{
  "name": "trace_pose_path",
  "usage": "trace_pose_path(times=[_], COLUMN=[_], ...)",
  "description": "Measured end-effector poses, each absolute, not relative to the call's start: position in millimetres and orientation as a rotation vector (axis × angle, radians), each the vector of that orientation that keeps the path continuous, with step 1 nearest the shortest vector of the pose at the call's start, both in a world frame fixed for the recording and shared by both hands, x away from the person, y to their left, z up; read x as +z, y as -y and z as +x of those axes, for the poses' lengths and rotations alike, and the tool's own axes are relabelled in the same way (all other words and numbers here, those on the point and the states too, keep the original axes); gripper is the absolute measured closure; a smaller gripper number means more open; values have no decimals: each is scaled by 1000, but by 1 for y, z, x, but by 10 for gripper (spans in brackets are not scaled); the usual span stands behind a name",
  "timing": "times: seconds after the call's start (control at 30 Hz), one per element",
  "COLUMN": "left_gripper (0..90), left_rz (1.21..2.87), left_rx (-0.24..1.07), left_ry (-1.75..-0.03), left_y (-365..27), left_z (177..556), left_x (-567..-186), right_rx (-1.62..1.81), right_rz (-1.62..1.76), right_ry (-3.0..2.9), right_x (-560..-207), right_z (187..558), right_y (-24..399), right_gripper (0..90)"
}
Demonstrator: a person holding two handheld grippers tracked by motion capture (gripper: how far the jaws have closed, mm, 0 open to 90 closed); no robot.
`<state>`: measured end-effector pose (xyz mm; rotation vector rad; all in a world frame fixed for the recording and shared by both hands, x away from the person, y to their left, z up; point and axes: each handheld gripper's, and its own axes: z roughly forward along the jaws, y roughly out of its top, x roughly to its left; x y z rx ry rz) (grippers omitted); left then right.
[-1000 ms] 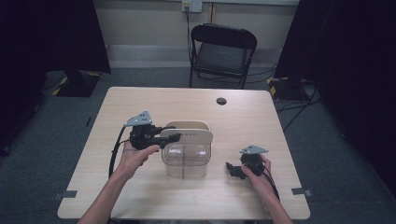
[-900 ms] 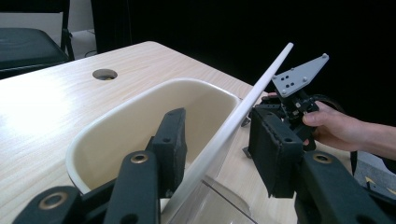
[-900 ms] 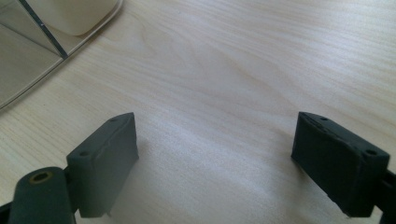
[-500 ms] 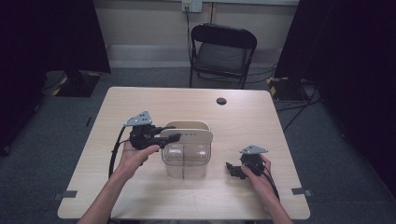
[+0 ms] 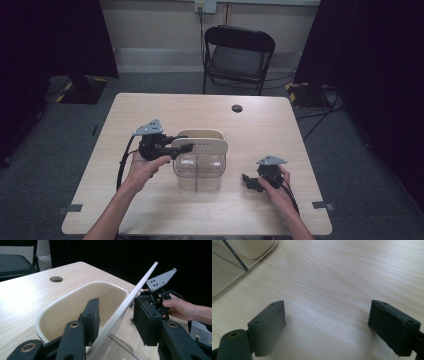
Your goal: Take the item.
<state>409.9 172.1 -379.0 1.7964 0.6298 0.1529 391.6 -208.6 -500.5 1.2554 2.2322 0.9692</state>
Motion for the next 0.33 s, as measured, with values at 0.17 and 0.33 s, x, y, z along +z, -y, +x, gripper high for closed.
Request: trace_pose_path(times=[0.17,0.33], left_gripper=[563,557], left_rz=[1797,1790], left_rx=[153,138], left_ry=[-629,-637], left_y=[-172,-171], left_z=[410,409], left_x=[-379,-378], right_rx=[969,969], right_rz=[1255,1255], right_ry=[-2233,-2233], right_x=[-501,-501], right_z=[392,392], right_y=[209,209], right_gripper=[136,136])
